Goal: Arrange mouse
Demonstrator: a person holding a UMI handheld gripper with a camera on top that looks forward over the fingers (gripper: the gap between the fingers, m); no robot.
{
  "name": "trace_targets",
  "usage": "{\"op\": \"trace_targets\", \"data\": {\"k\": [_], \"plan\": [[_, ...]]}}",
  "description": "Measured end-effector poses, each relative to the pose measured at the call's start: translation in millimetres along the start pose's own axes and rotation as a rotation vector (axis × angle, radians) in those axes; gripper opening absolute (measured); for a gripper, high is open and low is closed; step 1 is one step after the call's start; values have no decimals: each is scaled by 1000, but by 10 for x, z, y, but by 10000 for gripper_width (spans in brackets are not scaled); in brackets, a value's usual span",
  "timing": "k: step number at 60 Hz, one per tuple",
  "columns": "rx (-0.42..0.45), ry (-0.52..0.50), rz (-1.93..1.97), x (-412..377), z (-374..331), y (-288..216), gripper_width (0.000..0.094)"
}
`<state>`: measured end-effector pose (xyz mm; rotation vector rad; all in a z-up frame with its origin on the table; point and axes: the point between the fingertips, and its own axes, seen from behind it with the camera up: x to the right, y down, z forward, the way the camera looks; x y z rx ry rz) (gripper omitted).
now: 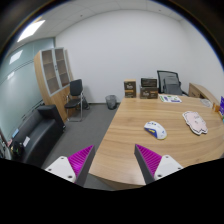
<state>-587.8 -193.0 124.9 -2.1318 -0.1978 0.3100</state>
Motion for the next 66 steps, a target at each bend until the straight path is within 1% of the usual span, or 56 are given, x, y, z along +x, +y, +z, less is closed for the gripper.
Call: {"op": "trace_targets", "data": {"k": [4,7,8,15,21,29,43,46,50,54,58,61,66], "plan": [[6,60,-13,236,26,14,827],[-7,99,-33,477,132,101,825],[-12,107,-40,707,224,123,827],[-36,148,-35,1337,589,247,830],[-42,146,-16,1673,879,232,827],[-33,119,-68,1927,1242,76,828],[-89,78,-82,2237,1838,64,825],[-87,65,-73,2253,1912,24,827],[-78,70,-71,2299,2002,-52,801],[-72,83,-66,2359,2099,-122,752],[-70,107,-50,2415,2176,-186,650],[-71,131,-37,2471,2221,-214,537],[-80,161,-12,2509,2277,-231,498]]}}
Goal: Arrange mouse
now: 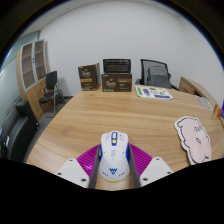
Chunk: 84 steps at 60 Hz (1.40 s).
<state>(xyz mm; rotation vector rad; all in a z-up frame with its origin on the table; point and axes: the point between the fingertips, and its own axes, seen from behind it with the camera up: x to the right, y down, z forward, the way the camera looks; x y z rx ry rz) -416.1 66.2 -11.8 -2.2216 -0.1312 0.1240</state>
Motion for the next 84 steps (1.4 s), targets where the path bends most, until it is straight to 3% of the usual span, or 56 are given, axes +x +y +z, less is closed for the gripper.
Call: {"op": "trace_targets", "data": {"k": [10,15,25,35,47,59,65,74,79,84], "plan": [[-47,51,51,10,-49,31,385],[-81,59,99,-57,-153,-2,382],[-46,81,102,24,-474,-231,384],[8,156,87,1035,-587,-572,382],[-17,198,77,2502,-260,-570,383],[-94,169,93,3097,77,-286,383],[-71,133,115,3090,110,-285,384],[-92,129,113,3074,92,-278,545],[-86,110,130,2982,-18,-296,858],[-48,111,133,2844,-234,-358,833]]}}
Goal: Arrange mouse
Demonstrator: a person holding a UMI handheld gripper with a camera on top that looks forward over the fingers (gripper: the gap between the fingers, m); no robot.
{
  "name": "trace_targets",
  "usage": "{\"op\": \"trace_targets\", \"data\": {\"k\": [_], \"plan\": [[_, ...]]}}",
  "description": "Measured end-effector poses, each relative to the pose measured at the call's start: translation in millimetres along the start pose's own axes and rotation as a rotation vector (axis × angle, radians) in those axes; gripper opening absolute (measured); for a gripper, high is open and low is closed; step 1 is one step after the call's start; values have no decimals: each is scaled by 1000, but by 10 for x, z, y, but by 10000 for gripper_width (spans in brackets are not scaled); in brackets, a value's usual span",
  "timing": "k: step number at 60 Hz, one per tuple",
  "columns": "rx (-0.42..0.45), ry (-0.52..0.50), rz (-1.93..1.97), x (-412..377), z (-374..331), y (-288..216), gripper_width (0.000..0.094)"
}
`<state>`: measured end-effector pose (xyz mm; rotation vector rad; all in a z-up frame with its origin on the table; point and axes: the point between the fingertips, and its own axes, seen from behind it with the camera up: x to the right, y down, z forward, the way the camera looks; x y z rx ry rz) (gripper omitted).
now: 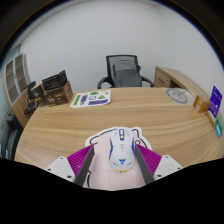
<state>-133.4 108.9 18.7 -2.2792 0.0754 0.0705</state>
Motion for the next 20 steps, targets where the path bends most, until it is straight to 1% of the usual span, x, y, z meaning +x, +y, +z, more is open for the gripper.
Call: {"op": "trace_targets", "data": {"k": [11,20], "plan": [[48,46,26,-283,-715,119,834],[68,91,57,-565,-1382,377,832]]}}
